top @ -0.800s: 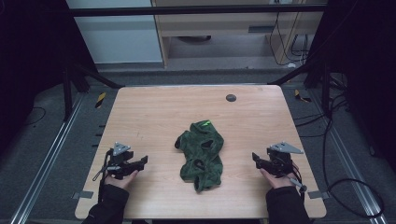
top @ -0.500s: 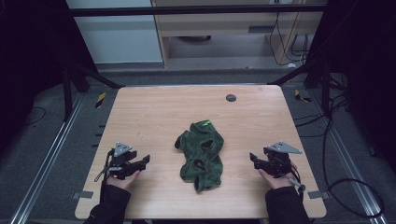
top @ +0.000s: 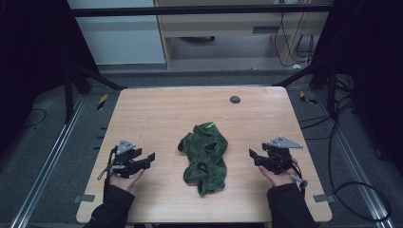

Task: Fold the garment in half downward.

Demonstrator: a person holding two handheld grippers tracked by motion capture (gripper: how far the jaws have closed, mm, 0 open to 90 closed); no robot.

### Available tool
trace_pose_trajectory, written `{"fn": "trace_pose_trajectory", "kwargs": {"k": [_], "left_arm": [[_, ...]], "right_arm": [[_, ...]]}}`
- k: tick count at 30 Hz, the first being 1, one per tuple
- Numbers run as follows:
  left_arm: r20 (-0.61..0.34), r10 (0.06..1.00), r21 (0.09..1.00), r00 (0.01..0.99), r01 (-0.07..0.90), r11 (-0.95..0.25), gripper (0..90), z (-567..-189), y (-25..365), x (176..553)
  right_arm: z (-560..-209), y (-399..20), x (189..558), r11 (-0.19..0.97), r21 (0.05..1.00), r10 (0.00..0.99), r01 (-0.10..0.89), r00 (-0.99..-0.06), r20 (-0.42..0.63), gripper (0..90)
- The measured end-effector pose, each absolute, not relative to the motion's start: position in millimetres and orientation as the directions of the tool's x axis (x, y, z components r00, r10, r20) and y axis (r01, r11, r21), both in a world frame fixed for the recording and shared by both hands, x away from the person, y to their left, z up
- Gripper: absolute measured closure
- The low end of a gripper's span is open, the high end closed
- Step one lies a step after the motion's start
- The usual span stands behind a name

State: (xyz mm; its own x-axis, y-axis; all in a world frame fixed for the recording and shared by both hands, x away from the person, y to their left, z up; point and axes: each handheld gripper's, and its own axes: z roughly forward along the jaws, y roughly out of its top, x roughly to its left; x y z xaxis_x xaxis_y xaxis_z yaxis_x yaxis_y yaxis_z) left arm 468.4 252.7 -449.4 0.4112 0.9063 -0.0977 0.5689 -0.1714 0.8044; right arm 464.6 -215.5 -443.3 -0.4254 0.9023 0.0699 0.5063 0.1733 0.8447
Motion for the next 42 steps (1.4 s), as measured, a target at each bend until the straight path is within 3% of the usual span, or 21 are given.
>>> {"fn": "trace_pose_trajectory", "kwargs": {"k": [17,42], "left_arm": [[-0.095,0.890,0.821,0.446,0.540,-0.183,37.1,-431.8,239.5,492.1],[-0.071,0.870,0.818,0.488,0.527,-0.229,37.5,-423.5,203.1,524.5]], "right_arm": [[-422.1,-189.7,487.5,0.184,0.853,0.874,0.489,-0.478,0.086,40.0],[-421.1,-160.9,521.2,0.186,0.845,0.860,0.502,-0.498,0.106,41.9]]}}
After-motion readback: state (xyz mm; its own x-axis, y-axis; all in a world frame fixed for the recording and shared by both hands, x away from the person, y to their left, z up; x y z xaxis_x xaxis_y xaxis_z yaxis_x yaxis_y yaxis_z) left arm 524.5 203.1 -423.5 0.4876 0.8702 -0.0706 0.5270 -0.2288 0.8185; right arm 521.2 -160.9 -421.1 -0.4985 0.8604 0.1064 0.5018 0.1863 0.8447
